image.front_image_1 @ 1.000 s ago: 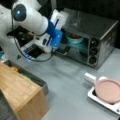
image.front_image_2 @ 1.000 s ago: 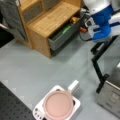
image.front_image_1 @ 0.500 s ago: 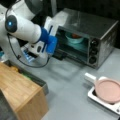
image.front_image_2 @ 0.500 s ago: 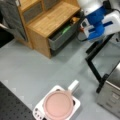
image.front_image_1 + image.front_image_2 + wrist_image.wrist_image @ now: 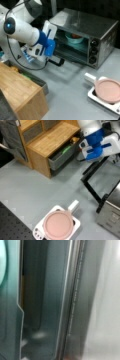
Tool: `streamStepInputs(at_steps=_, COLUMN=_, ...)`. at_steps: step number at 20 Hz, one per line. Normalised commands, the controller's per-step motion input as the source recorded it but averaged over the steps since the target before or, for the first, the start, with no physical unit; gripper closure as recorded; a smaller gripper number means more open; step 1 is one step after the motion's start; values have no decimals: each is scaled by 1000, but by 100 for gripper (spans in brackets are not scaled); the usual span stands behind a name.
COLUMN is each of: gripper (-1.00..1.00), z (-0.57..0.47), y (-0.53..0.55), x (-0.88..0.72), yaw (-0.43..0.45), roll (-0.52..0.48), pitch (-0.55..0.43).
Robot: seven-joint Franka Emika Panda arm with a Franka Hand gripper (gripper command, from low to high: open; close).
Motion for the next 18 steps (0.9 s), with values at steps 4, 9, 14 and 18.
streamStepInputs(at_steps=4, gripper=-100, z=-216, y=-226, x=54, yaw=162, roll=-87, pitch=-90)
streamStepInputs(at_steps=9, gripper=-100, z=-189, y=-172, x=60, yaw=138, roll=-200, pitch=-66)
streamStepInputs(at_steps=14, gripper=-100, z=17, y=-94, x=15, yaw=94, roll=-508, pitch=8)
streamStepInputs(at_steps=18, gripper=-100, z=203, y=43, x=-3, yaw=28, roll=-491, pitch=51)
